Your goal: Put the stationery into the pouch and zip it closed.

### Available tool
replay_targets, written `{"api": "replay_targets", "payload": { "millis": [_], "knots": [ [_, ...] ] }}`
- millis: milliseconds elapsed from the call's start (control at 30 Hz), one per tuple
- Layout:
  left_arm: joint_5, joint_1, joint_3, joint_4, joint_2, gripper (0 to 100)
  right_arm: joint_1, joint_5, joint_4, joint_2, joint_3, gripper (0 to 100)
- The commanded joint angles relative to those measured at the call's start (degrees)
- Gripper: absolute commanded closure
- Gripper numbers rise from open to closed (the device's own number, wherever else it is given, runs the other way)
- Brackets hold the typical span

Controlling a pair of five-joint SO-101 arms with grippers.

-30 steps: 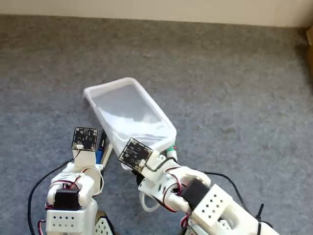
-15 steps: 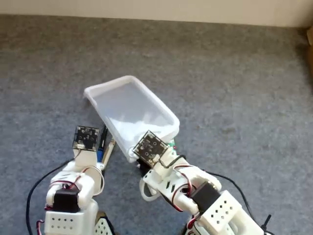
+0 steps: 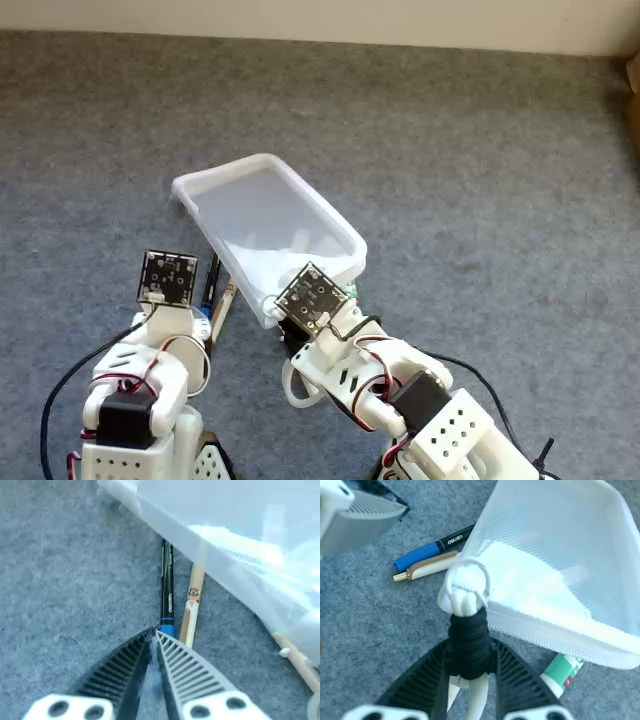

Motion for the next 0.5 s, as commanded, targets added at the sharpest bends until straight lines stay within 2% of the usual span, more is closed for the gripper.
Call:
{"api": "replay_targets", "payload": {
  "millis": [0, 200, 267, 467],
  "knots": [
    [-0.18, 2.86, -5.23, 0.53, -0.57, 99, 0.75, -0.62, -1.63, -1.63, -0.66, 99.3],
    [-0.09, 7.16, -7.16, 0.62, -0.57, 97, 0.84, -0.62, -1.71, -1.63, -0.66, 99.3],
    [0.09, 8.4, -7.08, 0.88, -0.57, 91, 0.84, -0.62, -1.71, -1.63, -0.66, 99.3],
    [7.65, 8.84, -8.4, 4.48, -0.57, 67, 2.68, -0.88, -1.71, -1.63, -0.66, 99.3]
  ]
}}
